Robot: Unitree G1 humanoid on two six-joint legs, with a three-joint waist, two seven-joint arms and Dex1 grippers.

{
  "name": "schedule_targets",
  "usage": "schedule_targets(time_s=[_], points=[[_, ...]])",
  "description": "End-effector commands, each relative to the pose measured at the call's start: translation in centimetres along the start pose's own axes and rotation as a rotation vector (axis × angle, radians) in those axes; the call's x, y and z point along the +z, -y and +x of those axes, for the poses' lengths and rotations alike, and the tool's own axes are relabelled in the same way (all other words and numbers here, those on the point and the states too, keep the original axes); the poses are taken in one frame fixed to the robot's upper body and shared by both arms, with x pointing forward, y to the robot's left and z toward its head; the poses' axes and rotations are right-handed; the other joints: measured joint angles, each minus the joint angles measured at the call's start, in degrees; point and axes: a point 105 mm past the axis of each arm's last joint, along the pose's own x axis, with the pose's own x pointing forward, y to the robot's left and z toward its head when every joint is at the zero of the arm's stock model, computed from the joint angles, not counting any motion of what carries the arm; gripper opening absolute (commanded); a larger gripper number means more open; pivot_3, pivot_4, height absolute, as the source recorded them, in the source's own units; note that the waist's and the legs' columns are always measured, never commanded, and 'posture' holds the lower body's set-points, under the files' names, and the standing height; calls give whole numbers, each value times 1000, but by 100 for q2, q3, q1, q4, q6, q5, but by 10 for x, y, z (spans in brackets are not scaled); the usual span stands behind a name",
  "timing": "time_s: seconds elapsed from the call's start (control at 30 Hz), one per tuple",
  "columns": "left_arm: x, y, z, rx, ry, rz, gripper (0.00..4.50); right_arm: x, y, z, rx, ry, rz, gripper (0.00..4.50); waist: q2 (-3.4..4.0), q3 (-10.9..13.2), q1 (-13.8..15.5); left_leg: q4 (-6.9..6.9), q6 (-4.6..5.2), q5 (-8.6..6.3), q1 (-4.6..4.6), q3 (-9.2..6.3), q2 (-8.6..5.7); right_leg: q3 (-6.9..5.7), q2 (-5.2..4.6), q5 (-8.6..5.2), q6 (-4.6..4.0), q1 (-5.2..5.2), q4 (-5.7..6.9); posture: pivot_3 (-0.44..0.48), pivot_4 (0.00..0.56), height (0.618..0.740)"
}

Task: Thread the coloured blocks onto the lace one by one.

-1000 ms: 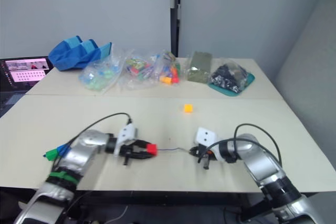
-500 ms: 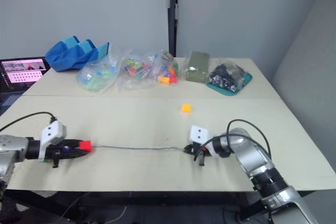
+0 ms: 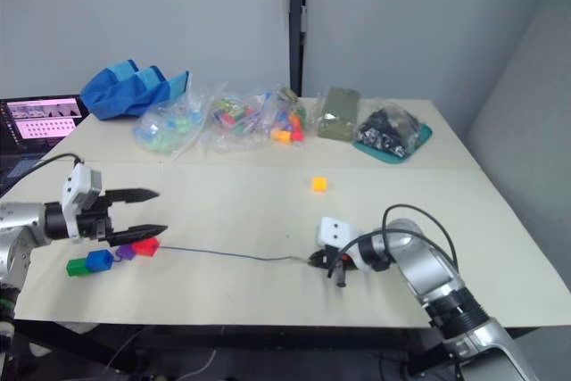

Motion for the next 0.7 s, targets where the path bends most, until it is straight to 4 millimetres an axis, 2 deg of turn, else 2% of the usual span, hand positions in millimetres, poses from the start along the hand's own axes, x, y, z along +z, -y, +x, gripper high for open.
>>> schedule_targets(time_s=[0.03, 0.13, 0.23, 0.33, 0.5, 0.7], points=[[14, 17, 32, -109, 57, 44, 4475, 7, -8, 0, 35, 4, -1, 0, 0, 0, 22, 2, 0, 0, 0, 0, 0, 0, 0, 0, 0, 1, 0, 0, 150, 740], [15, 44, 71, -237, 108, 20, 4475, 8, -13, -1, 51, -9, 12, 0, 0, 0, 74, 4, 0, 0, -1, 1, 0, 0, 0, 0, 0, 1, 0, 0, 150, 740], [11, 62, 93, -315, 134, 10, 4475, 9, -17, -1, 65, -13, 37, 0, -1, 0, 60, 8, 1, 0, -4, 1, 0, 1, 1, 1, 0, -1, 0, 0, 150, 740], [4, 90, 130, -420, 148, 43, 4475, 11, -22, -1, 81, -20, 66, 0, 0, 0, 84, 11, 1, 0, -3, 0, -1, 2, 1, 1, 0, 0, 1, 0, 150, 740], [-16, 104, 153, -463, 104, 36, 4475, 10, -22, 0, 73, -36, 84, 0, 0, 0, 65, 16, 2, -1, -6, 0, -2, 3, 1, 2, 1, 0, -2, 0, 150, 740], [-27, 114, 169, -499, 105, 25, 4475, 9, -21, -1, 65, -41, 88, 0, -1, 0, 96, 17, 3, -1, -6, 0, -2, 2, 0, 2, 1, 2, -3, 0, 150, 740]])
